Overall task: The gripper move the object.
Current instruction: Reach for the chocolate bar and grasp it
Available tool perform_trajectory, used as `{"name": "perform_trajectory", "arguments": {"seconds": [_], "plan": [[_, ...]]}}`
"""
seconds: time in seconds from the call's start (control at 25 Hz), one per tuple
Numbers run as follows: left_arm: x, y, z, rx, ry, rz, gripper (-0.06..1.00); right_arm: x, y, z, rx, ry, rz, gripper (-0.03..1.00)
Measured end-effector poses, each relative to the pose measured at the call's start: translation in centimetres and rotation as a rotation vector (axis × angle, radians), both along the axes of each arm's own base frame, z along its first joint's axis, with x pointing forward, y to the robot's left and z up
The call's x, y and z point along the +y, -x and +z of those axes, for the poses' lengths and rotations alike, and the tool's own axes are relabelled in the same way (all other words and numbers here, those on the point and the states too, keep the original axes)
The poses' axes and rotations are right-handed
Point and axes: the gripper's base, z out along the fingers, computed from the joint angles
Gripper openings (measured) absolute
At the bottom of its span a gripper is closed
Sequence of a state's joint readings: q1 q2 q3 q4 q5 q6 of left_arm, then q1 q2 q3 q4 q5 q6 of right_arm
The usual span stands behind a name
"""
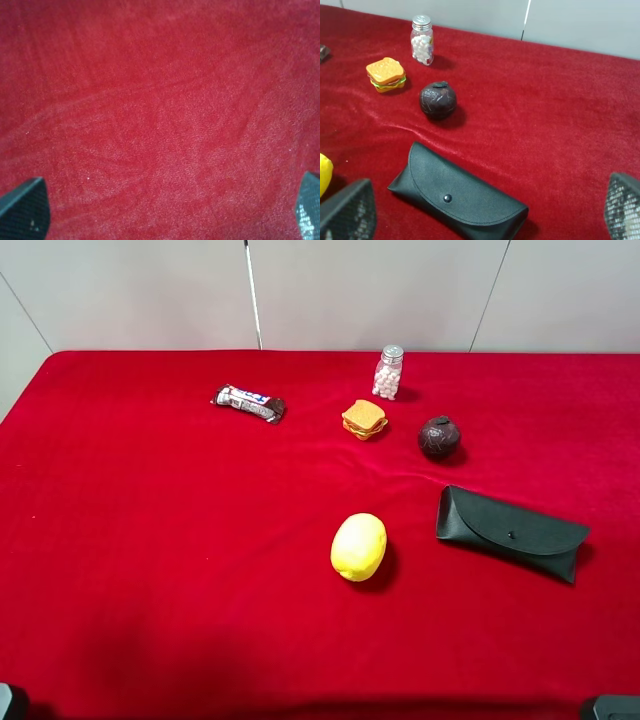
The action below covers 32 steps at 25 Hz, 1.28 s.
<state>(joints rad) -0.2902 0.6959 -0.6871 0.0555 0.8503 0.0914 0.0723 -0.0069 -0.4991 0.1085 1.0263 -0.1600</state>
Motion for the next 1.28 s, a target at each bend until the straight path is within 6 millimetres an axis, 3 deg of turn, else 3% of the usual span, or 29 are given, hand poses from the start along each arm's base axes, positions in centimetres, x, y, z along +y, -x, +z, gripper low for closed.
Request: {"name": "perform_trajectory", "arguments": {"seconds": [0.4,0.68,1.28], "plan": [[-2.5,-8.3,0.7,0.129,-0.121,-0.090,0.98,0.0,0.0,0.0,0.000,0.000,0.000,0.69],[-4.0,-13.4,-0.1,0.174,-0.248,-0.230,0.98,0.0,0.0,0.0,0.000,0.000,0.000,0.69],[-6.9,-22.6,-4.2,0.218,-0.507,-0.584,0.98,0.0,0.0,0.0,0.000,0.000,0.000,0.69]]}}
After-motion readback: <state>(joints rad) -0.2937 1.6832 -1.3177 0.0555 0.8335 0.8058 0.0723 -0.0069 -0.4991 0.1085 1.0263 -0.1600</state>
